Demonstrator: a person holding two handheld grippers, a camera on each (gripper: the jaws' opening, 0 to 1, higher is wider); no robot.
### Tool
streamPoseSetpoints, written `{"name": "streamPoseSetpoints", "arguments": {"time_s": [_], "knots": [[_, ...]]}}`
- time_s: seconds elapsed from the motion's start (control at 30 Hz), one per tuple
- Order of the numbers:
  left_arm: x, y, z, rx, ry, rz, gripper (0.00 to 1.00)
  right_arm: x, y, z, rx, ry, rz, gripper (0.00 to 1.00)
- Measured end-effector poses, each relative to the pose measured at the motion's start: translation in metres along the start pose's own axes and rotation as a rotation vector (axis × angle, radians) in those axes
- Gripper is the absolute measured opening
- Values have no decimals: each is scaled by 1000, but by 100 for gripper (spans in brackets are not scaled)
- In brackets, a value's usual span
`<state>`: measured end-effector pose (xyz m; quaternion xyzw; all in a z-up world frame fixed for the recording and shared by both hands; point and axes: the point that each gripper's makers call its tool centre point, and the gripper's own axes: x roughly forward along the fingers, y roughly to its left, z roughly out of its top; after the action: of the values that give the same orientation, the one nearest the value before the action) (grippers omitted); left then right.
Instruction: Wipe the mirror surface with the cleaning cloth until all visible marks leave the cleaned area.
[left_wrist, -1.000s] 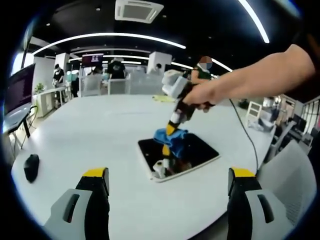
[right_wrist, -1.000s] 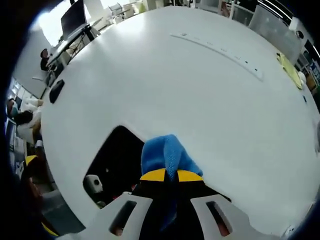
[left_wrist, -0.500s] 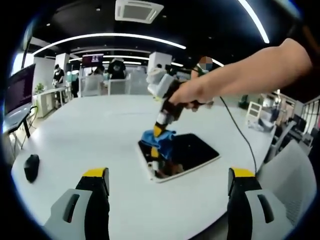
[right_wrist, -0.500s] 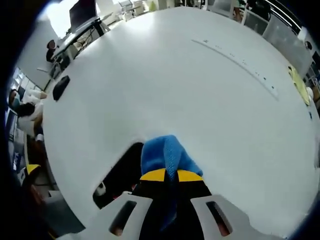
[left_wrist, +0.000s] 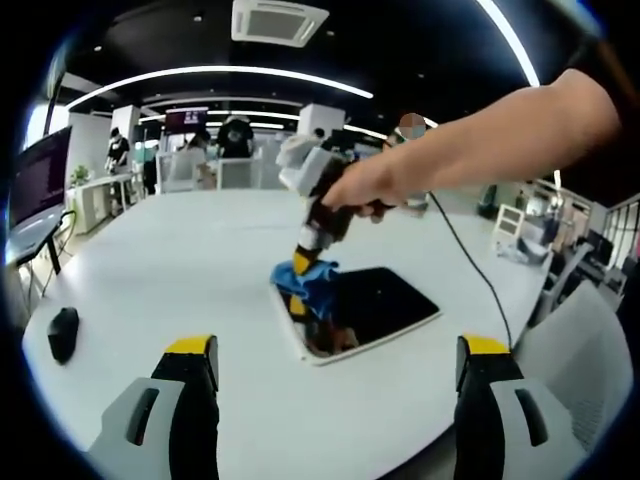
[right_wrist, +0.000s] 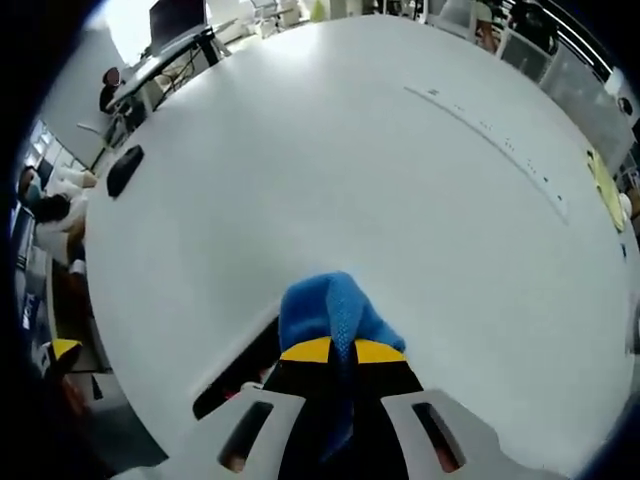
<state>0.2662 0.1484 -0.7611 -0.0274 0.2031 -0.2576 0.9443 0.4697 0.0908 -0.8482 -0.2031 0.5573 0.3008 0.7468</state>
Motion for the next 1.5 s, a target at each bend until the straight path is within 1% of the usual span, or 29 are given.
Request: {"name": "streamPoseSetpoints", "arguments": {"time_s": [0.23,0.33,0.53,0.8,0.9,1.17,1.5], "knots": [[0,1,0,-1,-1,1,99,3,12,9,-24,-8,10,2],[0,0,0,0,1,1,99,2,15,10,-38,-10,2,2],[-1,1,1,-6,-7,3,99,4,12,11,-29,-11,3,2],[-1,2,0,-2,-3,3,99,8,11,13,-73,-22,-14,2],[0,2,-1,1,3,2,99,11,8,15,-68,-27,-10,2],[0,3,-4,6,10,2,99,6,12,10,-87,-32,-11,2],[1,4,-4,7,6,2,99,15,7,16,-102,-34,-23,2]]}}
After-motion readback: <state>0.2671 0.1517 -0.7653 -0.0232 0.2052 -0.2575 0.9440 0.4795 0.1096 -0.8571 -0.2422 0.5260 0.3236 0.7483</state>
